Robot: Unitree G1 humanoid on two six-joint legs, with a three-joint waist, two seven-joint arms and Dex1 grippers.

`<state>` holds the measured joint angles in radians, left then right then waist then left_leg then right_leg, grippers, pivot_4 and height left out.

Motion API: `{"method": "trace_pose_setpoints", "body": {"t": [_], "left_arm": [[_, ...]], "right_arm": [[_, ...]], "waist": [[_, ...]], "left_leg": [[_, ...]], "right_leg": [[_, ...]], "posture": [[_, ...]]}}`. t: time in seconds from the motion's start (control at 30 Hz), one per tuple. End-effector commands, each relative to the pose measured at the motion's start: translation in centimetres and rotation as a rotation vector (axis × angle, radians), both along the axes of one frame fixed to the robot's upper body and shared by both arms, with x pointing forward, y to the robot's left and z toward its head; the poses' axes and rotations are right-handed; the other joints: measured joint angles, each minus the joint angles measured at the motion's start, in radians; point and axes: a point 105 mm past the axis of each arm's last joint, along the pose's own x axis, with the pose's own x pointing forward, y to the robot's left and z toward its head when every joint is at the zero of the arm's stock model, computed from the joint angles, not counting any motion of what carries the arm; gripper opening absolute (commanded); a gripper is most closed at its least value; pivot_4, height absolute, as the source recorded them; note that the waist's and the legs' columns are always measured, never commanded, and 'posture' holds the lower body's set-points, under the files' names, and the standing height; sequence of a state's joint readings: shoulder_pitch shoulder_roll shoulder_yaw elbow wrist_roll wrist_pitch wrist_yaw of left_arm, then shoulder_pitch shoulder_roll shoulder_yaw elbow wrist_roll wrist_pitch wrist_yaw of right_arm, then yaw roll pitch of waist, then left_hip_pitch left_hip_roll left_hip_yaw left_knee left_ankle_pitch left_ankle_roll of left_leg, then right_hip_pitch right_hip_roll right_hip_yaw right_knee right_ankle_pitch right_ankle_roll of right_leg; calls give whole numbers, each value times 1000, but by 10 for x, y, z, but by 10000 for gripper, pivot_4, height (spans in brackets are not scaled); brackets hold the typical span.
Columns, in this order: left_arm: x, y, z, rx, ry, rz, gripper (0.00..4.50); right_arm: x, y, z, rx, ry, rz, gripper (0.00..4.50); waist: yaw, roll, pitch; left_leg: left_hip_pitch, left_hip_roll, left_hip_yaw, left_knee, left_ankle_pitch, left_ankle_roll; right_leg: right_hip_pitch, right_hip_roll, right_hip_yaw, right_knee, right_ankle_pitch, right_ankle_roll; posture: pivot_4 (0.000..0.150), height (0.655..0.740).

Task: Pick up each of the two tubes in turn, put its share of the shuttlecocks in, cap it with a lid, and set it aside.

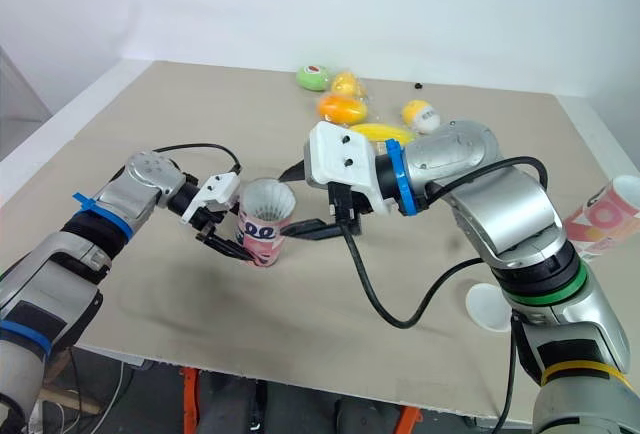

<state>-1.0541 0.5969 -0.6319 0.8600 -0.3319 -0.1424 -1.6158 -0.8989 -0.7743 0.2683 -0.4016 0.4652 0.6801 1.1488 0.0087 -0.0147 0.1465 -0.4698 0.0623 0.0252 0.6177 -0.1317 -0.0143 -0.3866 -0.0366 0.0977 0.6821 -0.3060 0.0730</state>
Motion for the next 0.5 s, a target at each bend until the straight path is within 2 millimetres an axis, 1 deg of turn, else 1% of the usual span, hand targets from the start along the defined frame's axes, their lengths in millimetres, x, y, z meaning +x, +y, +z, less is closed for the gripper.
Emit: {"method": "trace_pose_setpoints", "body": {"t": [0.03, 0.07, 0.1, 0.17, 0.2, 0.27, 0.33, 0.37, 0.4, 0.47, 0.5], "left_arm": [[-9, -3, -24, 70, 61, -22, 31389], [-9, -3, -24, 68, 61, -23, 31389], [-9, -3, -24, 66, 62, -24, 31389], [-10, -3, -24, 60, 62, -24, 31389], [-10, -3, -24, 58, 63, -24, 31389], [-11, -3, -25, 53, 63, -23, 31389], [-12, -1, -26, 45, 69, -20, 31389], [-14, -1, -27, 45, 72, -20, 31389], [-14, 0, -28, 46, 74, -20, 31389], [-15, 0, -28, 47, 75, -21, 31389], [-15, 0, -29, 47, 74, -22, 31389]], "right_arm": [[-2, -19, 19, 118, 16, -60, 43532], [0, -27, 22, 153, 23, -93, 43532], [9, -40, 24, 202, 9, -172, 43532], [36, -77, 24, 295, -73, -416, 43532], [44, -91, 23, 320, -94, -503, 43532], [52, -122, 4, 317, -116, -656, 43532], [61, -174, -28, 350, -107, -935, 43532], [62, -195, -43, 371, -86, -1052, 43532], [64, -215, -54, 372, -104, -1160, 43532], [67, -239, -69, 387, -122, -1294, 43532], [68, -247, -76, 387, -128, -1339, 43532]], "waist": [[0, 0, 0], [1, -1, 0], [1, -1, 0], [2, -1, 0], [2, -1, 0], [3, -1, 0], [5, -2, -1], [5, -3, -1], [4, -2, -1], [0, 1, -1], [-2, 4, 0]], "left_leg": [[0, 0, 0, 0, 0, 0], [0, 0, 0, 0, 0, 0], [0, 0, -1, 0, 0, 0], [0, -1, 0, 0, 0, 0], [0, -1, 0, 0, 0, 0], [0, -1, -1, 0, 0, 0], [0, -2, -1, 0, 0, 0], [0, -3, -3, 0, 0, 0], [0, -3, -4, 0, -1, 1], [0, -4, -4, 0, -1, 1], [0, -4, -3, 0, -1, 1]], "right_leg": [[0, 0, 0, 0, 0, 0], [0, 0, 0, 0, 0, 0], [1, 0, 0, 0, 0, 0], [1, -1, 0, 0, 0, 0], [1, -1, 0, -1, 0, 0], [1, 0, 0, -1, 0, 0], [2, 0, 0, 0, 0, 3], [6, 0, 0, -1, 0, 5], [6, 0, 0, 0, -1, 6], [7, 0, 1, 0, -1, 6], [7, 0, 2, 0, -1, 7]], "posture": [[1500, 7179], [1500, 7179], [1500, 7179], [1500, 7179], [1500, 7179], [1500, 7179], [1500, 7179], [1500, 7179], [1500, 7179], [1500, 7179], [1500, 7179]]}}
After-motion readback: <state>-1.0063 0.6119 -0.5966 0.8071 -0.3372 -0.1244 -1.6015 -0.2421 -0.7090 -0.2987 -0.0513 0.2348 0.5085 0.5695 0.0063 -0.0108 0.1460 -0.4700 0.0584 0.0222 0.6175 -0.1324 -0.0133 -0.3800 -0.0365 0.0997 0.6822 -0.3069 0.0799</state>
